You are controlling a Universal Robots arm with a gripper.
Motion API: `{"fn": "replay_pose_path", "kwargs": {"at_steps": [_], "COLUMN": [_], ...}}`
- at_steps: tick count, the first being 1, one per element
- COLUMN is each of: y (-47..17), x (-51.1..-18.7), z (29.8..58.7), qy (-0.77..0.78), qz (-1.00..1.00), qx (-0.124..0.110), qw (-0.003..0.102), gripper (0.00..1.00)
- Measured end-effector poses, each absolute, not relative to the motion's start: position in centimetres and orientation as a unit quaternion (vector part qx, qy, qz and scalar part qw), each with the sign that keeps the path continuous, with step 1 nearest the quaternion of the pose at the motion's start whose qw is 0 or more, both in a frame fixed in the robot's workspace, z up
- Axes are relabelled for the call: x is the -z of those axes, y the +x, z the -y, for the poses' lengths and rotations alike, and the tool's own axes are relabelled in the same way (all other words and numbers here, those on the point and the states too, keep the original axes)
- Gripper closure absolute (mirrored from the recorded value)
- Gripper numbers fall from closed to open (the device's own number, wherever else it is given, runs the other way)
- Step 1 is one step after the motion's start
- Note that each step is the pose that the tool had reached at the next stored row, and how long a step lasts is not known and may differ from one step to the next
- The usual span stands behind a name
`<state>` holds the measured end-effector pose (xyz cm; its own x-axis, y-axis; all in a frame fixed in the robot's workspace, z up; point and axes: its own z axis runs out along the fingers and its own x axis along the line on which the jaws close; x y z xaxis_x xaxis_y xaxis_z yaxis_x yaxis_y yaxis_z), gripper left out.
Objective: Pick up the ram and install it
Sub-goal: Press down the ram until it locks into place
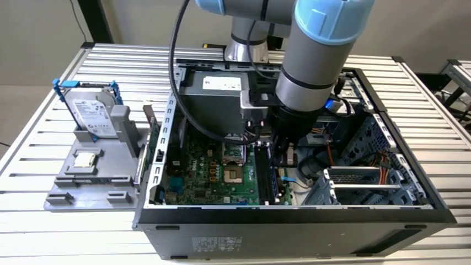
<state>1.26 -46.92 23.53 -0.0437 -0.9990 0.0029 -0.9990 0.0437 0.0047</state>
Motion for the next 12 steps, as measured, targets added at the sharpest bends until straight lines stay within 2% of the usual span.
{"fn": "replay_pose_path", "kwargs": {"at_steps": [12], "y": [1.3], "x": [-29.0], "z": [46.9], "qy": [0.691], "qz": [0.722], "qx": [0.001], "qw": [0.003], "gripper": [1.0]}}
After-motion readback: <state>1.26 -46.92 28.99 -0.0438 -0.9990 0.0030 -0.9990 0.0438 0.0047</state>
